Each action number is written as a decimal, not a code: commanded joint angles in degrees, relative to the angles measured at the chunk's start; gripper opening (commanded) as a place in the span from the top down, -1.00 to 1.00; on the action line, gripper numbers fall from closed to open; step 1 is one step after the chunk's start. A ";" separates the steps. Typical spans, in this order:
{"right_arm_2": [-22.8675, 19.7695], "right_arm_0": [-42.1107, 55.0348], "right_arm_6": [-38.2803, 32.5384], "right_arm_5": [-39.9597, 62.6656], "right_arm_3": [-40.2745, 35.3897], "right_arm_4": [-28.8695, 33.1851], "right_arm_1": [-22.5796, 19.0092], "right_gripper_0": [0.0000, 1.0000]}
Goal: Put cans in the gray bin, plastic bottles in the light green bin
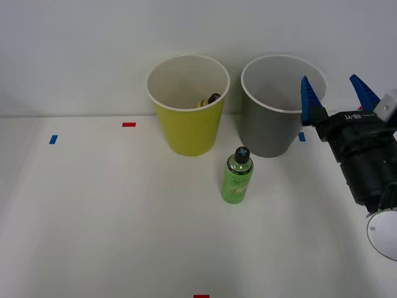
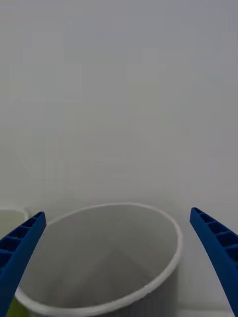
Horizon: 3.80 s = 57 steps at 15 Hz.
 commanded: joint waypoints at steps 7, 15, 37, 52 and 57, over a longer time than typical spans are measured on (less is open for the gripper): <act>4.01 15.30 9.03 -8.26 -3.22 9.12 10.45 -1.00; 3.74 26.11 8.86 -8.26 -3.13 16.24 17.39 -1.00; 6.82 38.76 -37.37 -6.06 -4.45 46.38 27.36 -1.00; 0.05 40.26 -89.93 -26.19 7.42 100.08 27.36 -1.00; -4.08 38.50 -94.41 -32.34 7.33 113.18 27.06 -1.00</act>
